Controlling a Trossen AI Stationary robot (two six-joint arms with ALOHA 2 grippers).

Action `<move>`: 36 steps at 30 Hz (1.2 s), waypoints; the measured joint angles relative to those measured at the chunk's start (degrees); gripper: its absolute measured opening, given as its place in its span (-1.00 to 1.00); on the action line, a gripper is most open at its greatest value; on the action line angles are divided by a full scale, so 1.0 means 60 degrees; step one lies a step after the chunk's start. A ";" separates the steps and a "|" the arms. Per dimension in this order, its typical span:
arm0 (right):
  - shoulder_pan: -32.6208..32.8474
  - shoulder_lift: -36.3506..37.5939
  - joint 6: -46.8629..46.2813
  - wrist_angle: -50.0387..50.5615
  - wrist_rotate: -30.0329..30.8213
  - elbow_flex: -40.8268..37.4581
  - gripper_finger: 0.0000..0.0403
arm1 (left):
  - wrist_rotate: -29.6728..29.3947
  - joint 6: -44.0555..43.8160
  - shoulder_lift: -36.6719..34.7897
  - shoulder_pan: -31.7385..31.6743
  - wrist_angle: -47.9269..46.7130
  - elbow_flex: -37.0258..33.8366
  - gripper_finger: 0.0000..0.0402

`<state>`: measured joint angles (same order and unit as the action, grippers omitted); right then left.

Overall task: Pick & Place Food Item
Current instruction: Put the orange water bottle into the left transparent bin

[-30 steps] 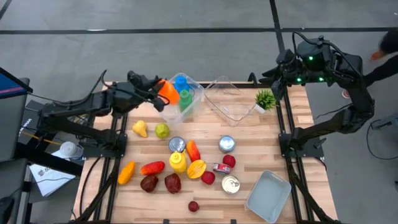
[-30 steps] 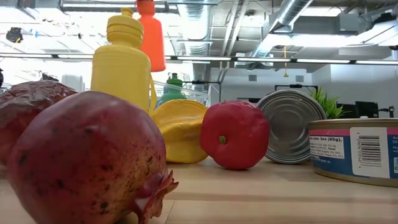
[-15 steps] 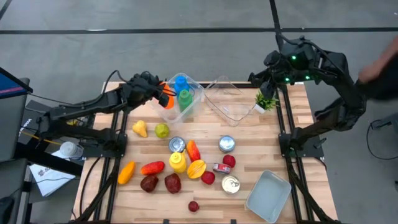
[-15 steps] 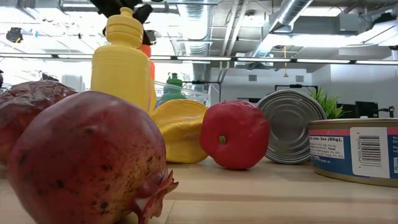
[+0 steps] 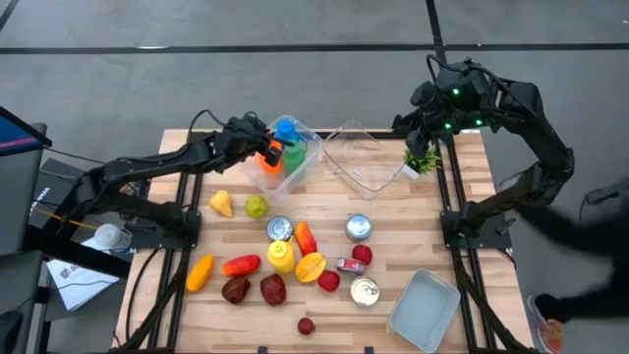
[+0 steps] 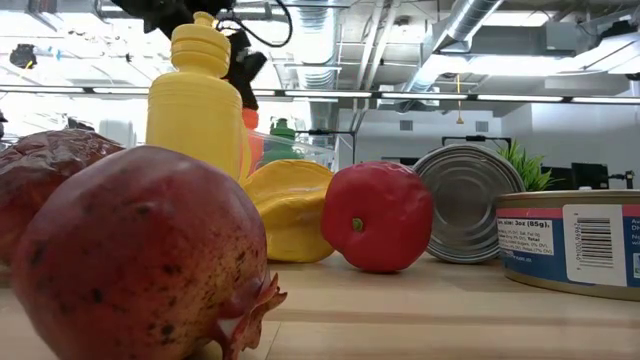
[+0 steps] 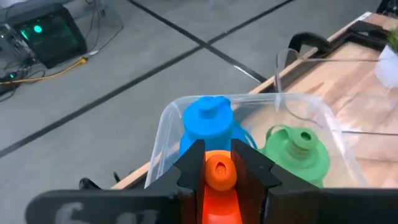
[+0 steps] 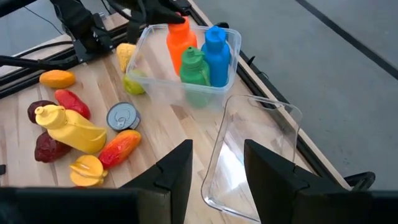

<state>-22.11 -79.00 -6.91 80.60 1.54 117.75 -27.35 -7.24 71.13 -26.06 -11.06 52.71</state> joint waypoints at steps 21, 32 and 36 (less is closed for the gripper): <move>0.0004 0.0000 -0.0002 0.0073 0.0000 0.0000 -0.31 | 0.0178 -0.0124 0.0726 -0.0173 0.0489 0.0004 -0.65; 0.0004 0.0004 -0.0013 0.0181 -0.0004 0.0000 -0.31 | 0.0122 -0.0384 0.0722 -0.0119 0.0992 -0.0447 -0.68; 0.0004 0.0004 -0.0013 0.0200 -0.0004 0.0000 -0.31 | 0.0061 -0.0452 0.0512 -0.0111 0.1425 -0.0953 -0.68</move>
<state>-22.09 -78.98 -6.98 81.80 1.52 117.75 -26.99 -9.96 74.20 -26.72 -2.52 46.99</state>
